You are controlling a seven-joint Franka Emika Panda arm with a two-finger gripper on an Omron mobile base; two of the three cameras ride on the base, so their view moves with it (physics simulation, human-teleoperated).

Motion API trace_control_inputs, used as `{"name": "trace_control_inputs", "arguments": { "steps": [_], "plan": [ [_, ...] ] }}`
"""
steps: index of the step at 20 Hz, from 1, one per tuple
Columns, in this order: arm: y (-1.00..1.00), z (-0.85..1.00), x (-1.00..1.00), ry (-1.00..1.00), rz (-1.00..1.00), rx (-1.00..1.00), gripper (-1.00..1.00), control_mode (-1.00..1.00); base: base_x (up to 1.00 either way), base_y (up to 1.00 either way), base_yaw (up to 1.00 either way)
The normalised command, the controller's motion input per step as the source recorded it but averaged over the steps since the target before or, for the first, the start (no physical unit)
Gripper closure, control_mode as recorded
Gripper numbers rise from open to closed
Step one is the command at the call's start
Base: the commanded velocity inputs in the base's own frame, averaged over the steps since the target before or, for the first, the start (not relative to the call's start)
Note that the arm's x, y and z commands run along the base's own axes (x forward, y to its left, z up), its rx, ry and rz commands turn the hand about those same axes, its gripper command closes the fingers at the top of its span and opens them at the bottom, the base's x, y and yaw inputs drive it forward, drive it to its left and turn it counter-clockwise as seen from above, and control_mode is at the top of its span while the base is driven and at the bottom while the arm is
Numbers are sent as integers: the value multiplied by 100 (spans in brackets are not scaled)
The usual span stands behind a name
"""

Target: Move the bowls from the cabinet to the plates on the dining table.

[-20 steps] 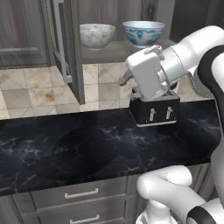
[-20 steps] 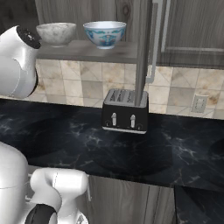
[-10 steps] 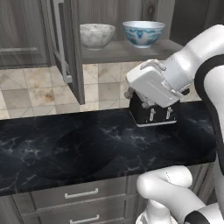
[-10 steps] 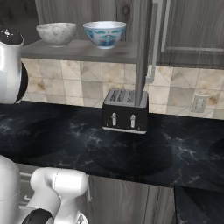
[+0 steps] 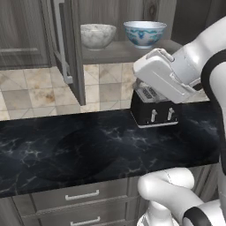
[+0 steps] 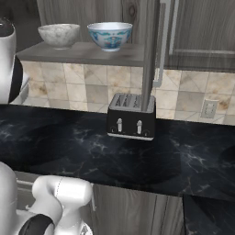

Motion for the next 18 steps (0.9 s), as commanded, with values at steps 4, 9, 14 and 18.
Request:
{"name": "trace_control_inputs", "arguments": {
  "steps": [4,9,14,18],
  "plan": [
    [0,-13,41,0,-4,0,-100,-100,0,0,0],
    [-12,0,10,0,0,0,-100,-100,0,0,0],
    [-42,2,0,0,-6,0,-100,-100,0,0,0],
    [-49,1,4,1,-11,-5,-100,-100,0,0,0]
  ]
}}
